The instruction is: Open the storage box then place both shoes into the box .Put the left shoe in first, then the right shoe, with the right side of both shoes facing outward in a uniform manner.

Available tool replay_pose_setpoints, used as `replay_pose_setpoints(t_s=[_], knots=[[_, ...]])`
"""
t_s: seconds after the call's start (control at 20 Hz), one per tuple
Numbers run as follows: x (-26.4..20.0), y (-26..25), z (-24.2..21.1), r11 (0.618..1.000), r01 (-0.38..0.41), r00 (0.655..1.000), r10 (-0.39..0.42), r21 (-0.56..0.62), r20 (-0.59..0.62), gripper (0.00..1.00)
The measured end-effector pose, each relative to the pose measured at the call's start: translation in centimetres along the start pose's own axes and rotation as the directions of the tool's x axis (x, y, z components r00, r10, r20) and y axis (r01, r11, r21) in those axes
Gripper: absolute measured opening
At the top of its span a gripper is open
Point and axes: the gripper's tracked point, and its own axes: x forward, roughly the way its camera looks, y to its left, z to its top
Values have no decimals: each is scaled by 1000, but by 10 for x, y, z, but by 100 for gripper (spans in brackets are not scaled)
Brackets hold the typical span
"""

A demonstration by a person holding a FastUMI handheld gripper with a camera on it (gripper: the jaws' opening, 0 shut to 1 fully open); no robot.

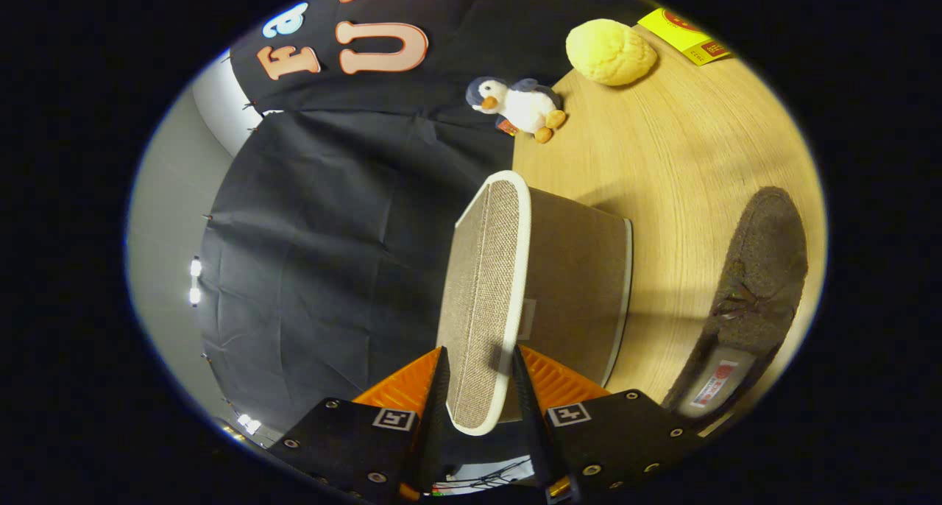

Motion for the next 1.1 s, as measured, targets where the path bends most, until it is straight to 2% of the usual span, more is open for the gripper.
replay_pose_setpoints(t_s=[0.05,0.15,0.2,0.4,0.8,1.1], knots=[[1,10,2,1000,-21,1000,21,0,11,45],[14,8,3,999,10,1000,-10,-32,12,33],[17,8,0,999,25,1000,-25,-37,7,30],[38,44,0,999,-39,999,39,-18,28,22],[99,139,1,976,-109,994,109,-190,-9,21],[181,181,-17,936,-91,995,68,-339,-79,21]])
